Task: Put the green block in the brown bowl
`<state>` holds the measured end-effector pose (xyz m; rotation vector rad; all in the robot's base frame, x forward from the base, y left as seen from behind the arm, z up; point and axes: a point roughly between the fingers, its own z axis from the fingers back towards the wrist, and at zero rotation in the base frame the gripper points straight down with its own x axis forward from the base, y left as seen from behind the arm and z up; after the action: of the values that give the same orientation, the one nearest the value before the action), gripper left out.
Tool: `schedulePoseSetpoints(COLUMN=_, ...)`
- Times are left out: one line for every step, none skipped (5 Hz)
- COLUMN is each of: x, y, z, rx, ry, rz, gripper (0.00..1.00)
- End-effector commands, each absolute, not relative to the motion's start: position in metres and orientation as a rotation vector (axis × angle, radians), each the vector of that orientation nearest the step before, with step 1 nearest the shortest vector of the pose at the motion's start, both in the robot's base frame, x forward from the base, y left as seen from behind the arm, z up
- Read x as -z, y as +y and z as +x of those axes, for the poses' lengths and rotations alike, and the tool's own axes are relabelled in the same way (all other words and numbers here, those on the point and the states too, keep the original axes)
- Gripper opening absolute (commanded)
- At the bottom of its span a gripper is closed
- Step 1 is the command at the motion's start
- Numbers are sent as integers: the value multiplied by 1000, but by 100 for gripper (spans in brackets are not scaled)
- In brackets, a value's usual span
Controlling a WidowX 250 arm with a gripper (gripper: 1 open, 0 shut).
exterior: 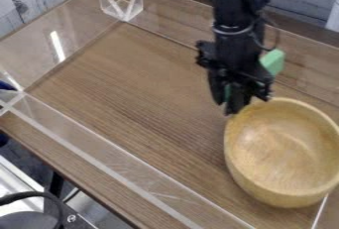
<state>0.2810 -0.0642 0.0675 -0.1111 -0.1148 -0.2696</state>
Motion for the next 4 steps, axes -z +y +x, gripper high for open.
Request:
schedulePoseSetpoints(x=-65, y=-90, z=294, rx=260, ry=-122, rz=-117, gripper=0)
schedulePoseSetpoints(x=-60, y=-106, z=300, rx=284, ry=-111, rz=-140, gripper=0)
schedulePoseSetpoints(x=-51, y=-109, z=301, rx=298, ry=-83, rz=-150, gripper=0)
schedulePoseSetpoints(x=-39, y=-112, z=296, rx=341, ry=-48, rz=-157, gripper=0)
